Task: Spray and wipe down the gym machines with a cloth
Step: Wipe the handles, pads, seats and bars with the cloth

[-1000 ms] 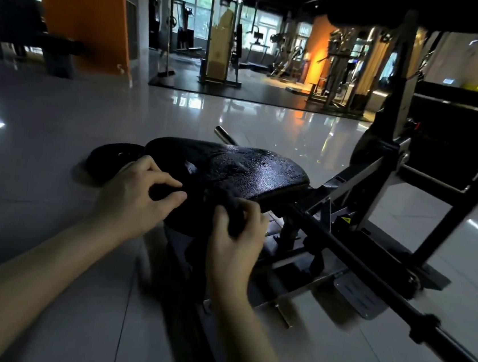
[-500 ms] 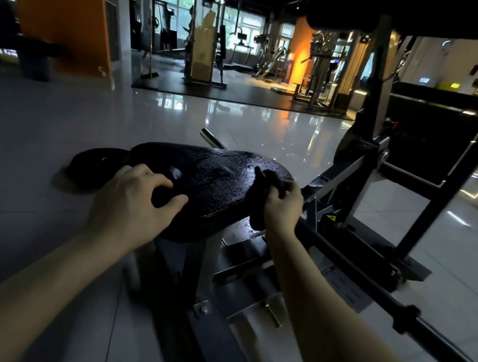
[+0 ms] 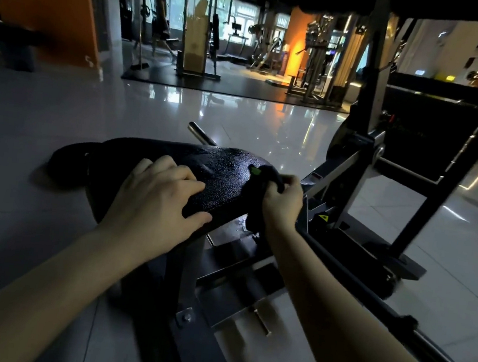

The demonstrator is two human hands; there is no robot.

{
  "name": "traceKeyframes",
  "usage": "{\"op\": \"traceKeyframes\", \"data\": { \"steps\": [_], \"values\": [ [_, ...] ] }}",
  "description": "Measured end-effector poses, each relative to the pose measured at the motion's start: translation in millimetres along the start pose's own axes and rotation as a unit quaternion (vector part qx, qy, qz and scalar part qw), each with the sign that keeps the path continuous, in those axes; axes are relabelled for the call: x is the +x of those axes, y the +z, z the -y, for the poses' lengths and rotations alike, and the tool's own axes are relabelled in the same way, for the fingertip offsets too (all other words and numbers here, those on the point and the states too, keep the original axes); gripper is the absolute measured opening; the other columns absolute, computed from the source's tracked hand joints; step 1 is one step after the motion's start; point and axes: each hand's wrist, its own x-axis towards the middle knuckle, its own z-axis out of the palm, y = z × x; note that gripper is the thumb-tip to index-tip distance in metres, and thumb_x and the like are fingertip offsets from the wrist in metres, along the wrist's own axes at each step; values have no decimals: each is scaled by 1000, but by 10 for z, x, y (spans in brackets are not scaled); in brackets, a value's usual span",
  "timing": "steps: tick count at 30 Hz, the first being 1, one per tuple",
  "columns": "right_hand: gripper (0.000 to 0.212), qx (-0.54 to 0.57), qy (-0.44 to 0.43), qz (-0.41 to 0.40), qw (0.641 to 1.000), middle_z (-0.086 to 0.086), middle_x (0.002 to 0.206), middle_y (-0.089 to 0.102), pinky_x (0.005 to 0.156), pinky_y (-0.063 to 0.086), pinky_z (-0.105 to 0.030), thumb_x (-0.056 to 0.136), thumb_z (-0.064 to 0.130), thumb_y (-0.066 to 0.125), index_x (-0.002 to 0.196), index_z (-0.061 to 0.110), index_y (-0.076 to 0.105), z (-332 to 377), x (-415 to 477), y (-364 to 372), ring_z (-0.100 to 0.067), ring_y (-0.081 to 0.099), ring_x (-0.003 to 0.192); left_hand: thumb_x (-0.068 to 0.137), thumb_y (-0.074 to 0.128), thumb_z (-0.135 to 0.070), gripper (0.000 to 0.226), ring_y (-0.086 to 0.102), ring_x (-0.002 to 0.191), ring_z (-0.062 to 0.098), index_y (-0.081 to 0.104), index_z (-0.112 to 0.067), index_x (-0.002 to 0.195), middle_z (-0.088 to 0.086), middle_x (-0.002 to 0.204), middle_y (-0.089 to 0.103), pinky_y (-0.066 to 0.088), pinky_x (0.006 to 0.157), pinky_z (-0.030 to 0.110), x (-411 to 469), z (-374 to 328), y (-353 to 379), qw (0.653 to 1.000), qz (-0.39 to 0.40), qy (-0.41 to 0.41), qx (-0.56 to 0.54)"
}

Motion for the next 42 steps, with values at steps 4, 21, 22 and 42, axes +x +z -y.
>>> {"op": "traceKeyframes", "data": {
  "steps": [4, 21, 22, 42],
  "values": [
    [9, 11, -22, 4, 1000, -8, 91, 69, 47, 38, -10, 98, 12, 59, 106, 9, 64, -120, 269, -20, -14, 62, 70, 74, 53, -66, 58, 60, 88, 23, 80, -21, 97, -7, 93, 69, 46, 82, 43, -22, 18, 125, 999, 21, 22, 10],
    [18, 50, -56, 62, 995, -4, 96, 72, 68, 47, -15, 99, 14, 60, 113, 8, 71, -215, 274, -83, -12, 65, 83, 76, 64, -58, 45, 60, 87, 19, 81, -24, 101, -10, 93, 67, 34, 88, 37, -49, -2, 192, 1000, 10, 7, -6],
    [18, 47, -54, 53, 996, -4, 96, 72, 67, 46, -13, 99, 14, 62, 113, 8, 71, -181, 192, -109, -13, 66, 84, 76, 66, -57, 44, 59, 87, 19, 81, -24, 100, -11, 93, 67, 33, 88, 36, -45, -10, 179, 1000, 13, 2, -10],
    [58, 85, 23, 19, 996, -15, 169, 14, 124, 8, -31, 110, 28, 40, 162, 7, 21, -139, -62, 366, -27, 12, 157, 79, 59, -58, 45, 61, 85, 15, 81, -24, 99, -12, 94, 68, 38, 85, 39, -99, 10, 221, 1000, -19, 11, -9]
  ]
}}
